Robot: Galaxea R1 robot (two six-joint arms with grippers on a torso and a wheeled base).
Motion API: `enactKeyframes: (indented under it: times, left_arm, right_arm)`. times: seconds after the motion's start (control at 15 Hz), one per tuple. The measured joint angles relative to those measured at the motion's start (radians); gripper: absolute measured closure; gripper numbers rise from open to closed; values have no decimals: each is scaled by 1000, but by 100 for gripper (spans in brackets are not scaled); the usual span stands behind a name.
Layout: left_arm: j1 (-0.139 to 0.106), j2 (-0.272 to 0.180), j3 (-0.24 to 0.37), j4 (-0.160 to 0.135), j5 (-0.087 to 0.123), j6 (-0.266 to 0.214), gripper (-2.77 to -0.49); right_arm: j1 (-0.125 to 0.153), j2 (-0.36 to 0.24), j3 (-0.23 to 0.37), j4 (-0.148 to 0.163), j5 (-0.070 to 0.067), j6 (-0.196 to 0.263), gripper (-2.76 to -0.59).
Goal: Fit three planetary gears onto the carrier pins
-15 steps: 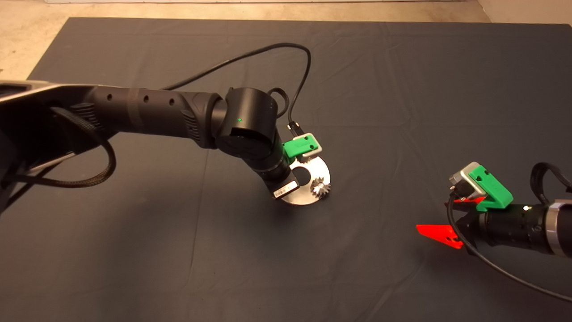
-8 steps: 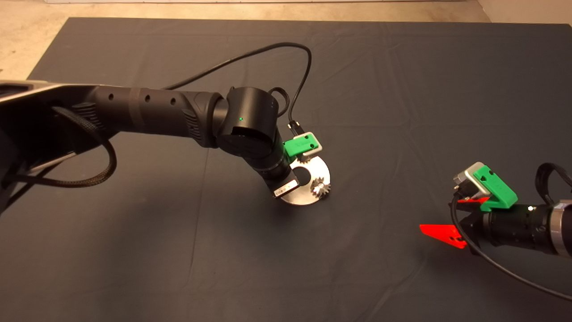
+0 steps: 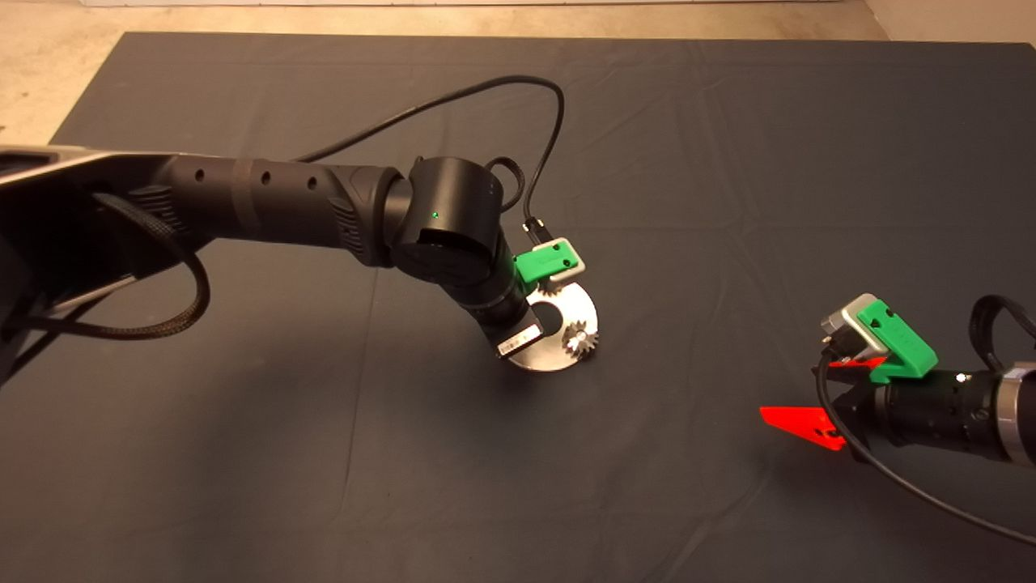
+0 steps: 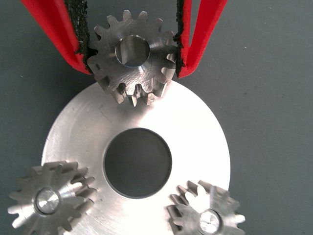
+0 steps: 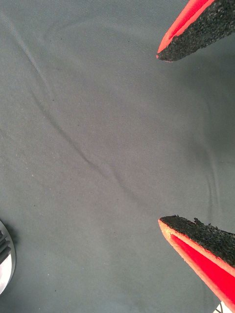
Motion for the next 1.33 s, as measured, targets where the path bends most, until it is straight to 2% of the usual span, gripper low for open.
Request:
enactKeyframes:
  times: [0.47, 0.67, 0.93, 1.33]
  left_arm:
    - [0, -9, 0, 9, -11, 1, -88]
    - [2, -11, 0, 34, -15, 1, -88]
    - [6, -11, 0, 37, -18, 1, -88]
    - [25, -11, -11, 52, -25, 13, -88]
  right_arm:
    - [0, 0, 0, 0, 0, 0, -236]
    - [0, 0, 0, 0, 0, 0, -236]
    - [0, 0, 0, 1, 0, 0, -236]
    - [0, 0, 2, 1, 0, 0, -236]
